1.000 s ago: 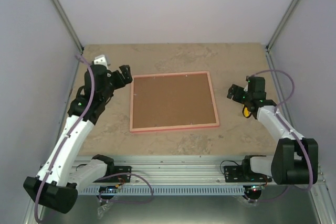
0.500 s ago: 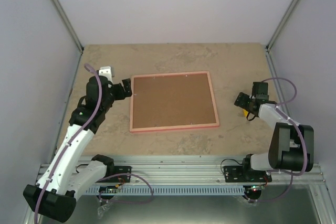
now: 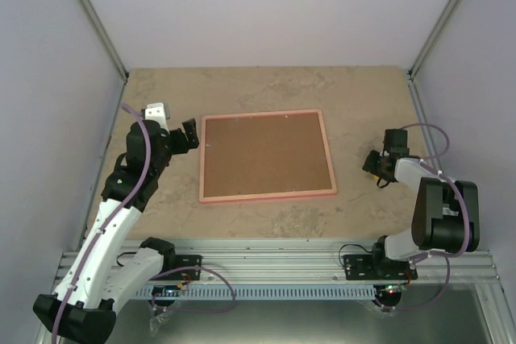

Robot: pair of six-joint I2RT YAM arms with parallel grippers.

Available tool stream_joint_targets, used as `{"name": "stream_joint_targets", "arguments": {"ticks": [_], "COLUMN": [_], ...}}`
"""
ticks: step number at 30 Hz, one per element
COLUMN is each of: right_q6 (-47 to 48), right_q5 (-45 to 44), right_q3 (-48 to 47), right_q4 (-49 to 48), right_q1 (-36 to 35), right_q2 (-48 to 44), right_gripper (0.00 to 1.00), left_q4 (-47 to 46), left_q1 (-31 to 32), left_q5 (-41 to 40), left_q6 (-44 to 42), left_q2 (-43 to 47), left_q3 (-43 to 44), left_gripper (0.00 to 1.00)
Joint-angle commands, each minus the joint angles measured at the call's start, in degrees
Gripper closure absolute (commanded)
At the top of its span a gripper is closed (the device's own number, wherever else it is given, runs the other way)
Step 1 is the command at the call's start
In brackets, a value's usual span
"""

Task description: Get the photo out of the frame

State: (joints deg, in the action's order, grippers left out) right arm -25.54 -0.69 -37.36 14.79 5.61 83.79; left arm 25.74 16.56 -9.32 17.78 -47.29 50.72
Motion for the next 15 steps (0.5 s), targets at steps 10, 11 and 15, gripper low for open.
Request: {"name": "stream_joint_targets", "arguments": {"ticks": [10,11,15], "right_q6": [1.9,1.9,1.9], "right_q5": [2.7,2.7,2.0], "right_q3": [-1.2,-1.5,-2.5], "right_q4": [0.0,0.2,1.2], "right_q1": [-1.3,-1.4,-2.2], "right_q2": [4.1,4.7,6.3], "right_gripper": [0.63,0.64,0.70], "left_q4": [-1.2,-1.2,-1.0], "left_q1": [-0.1,-0.1,-0.2], "left_q5": [-0.3,-0.4,-1.1], "left_q6": [-0.5,-0.5,-0.4], "left_q2": [-0.4,-0.5,-0.4], "left_q3": [-0.6,-0.6,-0.4], "left_gripper": [0.00,0.00,0.00]}}
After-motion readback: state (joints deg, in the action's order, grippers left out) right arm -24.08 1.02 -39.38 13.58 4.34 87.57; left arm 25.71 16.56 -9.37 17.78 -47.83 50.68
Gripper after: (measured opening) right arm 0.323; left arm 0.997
